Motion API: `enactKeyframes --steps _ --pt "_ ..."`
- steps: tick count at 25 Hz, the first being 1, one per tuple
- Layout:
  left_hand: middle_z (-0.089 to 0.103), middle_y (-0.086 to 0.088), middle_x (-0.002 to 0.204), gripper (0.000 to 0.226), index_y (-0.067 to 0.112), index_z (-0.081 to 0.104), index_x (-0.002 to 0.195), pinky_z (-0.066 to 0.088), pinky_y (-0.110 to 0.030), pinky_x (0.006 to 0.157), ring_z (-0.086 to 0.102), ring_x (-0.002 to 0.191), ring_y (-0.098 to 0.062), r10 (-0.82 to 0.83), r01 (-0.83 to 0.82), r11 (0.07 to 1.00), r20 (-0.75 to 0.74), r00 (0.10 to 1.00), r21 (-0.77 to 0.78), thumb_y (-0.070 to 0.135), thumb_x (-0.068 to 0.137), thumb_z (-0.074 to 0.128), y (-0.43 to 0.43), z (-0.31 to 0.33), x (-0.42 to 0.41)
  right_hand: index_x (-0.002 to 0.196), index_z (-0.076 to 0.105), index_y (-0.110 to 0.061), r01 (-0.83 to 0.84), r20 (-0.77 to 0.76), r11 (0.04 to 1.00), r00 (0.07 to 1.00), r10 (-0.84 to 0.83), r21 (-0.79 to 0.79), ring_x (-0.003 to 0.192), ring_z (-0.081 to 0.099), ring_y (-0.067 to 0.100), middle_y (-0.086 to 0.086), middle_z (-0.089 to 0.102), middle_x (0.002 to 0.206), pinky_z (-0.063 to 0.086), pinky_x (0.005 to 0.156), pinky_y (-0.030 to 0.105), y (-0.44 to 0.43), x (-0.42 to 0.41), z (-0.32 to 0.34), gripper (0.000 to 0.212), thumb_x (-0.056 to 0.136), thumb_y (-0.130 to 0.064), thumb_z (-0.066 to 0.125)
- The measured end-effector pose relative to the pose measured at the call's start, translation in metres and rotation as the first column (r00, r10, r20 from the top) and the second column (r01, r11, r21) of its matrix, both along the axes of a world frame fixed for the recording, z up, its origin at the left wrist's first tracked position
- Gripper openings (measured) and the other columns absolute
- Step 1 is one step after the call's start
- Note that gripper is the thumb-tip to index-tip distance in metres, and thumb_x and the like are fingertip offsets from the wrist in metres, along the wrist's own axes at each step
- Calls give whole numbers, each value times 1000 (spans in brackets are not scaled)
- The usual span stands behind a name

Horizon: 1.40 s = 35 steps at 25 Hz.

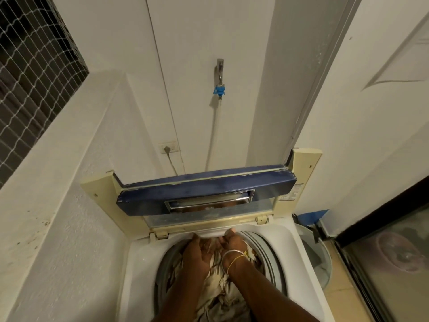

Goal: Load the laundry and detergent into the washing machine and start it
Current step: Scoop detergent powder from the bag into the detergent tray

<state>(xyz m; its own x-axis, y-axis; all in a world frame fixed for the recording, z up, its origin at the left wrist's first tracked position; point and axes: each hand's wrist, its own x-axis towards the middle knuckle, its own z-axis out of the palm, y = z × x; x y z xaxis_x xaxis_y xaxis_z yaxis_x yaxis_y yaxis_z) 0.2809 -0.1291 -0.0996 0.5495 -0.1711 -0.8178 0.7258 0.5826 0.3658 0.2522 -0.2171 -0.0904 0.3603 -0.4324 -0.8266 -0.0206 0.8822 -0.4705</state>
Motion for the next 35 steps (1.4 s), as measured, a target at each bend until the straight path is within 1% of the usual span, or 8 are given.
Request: enactKeyframes --steps 4,9,19,25,28,31,33,35 --pt "64 -15 107 29 6 54 123 60 -36 67 62 93 -25 2 -1 1000 13 1000 -24 24 100 51 2 -4 2 82 66 -1 -54 -68 997 996 50 -55 64 65 28 17 65 72 58 62 38 -4 -2 -7 26 96 -23 61" --pt "62 -10 95 17 12 59 112 54 -31 75 59 87 -20 -4 4 1000 18 1000 23 22 99 54 0 -15 3 63 64 -10 -68 -89 992 994 59 -105 62 57 28 16 56 64 56 70 51 -4 2 -40 33 90 -29 63" --pt "60 -19 116 42 6 54 128 42 -50 105 59 103 -31 -47 1 956 149 988 294 37 103 42 -5 -25 3 99 59 -11 -57 22 997 998 58 -44 75 65 21 10 65 86 51 58 28 -3 -1 -13 13 96 -23 62" --pt "58 -34 103 33 3 54 107 52 -35 64 59 76 -28 -69 -4 922 174 982 387 31 105 37 -9 -38 9 97 63 -1 -96 -33 990 995 93 -108 66 63 25 19 66 79 51 56 30 -4 4 -29 23 92 -22 68" --pt "64 -23 107 43 1 55 113 55 -41 79 64 92 -35 -158 67 915 200 967 398 39 104 38 -9 -31 5 105 60 -3 -101 -23 990 995 99 -97 69 58 25 17 62 84 49 62 32 -5 2 -27 19 94 -18 64" --pt "62 -9 96 43 8 51 106 52 -29 73 61 77 -19 -251 153 886 177 952 438 49 102 38 -4 -34 2 107 58 -5 -83 -5 992 997 83 -92 69 54 24 13 55 82 47 61 32 -3 -1 -26 14 96 -13 59" --pt "70 -13 93 85 3 57 111 57 -41 81 68 82 -28 -277 186 864 132 952 468 82 80 45 -3 -60 7 103 61 -7 -81 3 992 997 82 -93 78 60 30 16 60 87 54 68 40 2 -6 -27 10 95 -14 60" --pt "70 -14 92 85 4 59 111 57 -44 84 68 83 -29 -271 200 872 100 957 446 81 80 43 -1 -58 -5 108 62 -9 -87 -3 991 996 87 -99 91 65 34 18 64 98 57 75 46 5 -12 -29 17 94 -18 62"
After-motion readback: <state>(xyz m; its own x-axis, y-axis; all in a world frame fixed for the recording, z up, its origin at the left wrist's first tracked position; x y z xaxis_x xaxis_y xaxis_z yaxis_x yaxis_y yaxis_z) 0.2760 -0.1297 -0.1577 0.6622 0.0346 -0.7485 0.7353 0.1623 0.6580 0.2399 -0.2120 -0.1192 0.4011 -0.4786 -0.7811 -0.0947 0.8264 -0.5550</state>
